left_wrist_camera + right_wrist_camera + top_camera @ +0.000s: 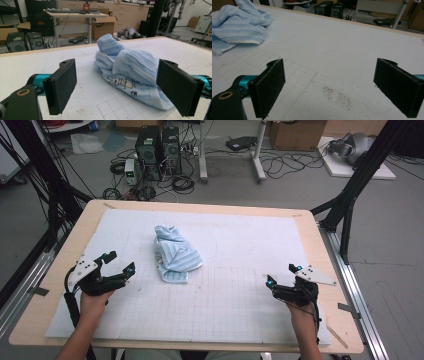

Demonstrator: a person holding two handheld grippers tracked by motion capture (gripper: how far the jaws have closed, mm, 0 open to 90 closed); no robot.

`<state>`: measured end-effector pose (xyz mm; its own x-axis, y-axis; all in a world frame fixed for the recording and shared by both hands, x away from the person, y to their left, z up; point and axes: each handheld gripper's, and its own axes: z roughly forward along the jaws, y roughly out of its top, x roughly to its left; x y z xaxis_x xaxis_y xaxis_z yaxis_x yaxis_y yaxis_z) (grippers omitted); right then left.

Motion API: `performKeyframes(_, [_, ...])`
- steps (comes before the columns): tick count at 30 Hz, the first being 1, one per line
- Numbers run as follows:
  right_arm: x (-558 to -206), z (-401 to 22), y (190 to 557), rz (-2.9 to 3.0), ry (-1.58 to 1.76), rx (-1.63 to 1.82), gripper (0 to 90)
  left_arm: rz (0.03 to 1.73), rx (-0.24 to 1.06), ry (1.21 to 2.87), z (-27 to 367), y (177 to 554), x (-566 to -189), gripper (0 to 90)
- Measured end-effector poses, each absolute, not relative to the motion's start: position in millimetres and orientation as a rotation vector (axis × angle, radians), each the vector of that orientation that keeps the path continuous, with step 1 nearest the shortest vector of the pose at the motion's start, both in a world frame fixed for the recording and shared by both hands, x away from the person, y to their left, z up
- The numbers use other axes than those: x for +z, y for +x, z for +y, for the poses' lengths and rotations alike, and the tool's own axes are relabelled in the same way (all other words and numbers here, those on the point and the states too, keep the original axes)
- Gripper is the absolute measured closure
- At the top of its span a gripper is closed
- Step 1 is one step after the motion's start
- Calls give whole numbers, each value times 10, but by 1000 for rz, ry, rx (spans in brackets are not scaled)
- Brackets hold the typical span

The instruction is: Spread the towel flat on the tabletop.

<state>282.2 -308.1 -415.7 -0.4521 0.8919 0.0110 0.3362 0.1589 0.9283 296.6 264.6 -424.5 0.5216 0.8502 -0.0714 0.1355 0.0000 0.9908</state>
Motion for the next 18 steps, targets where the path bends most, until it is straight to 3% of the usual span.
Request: performKeyframes(18, [-4145, -3127, 2727, 1887, 1177, 1313, 94, 892, 670, 1486, 2578, 3023, -4236, 165])
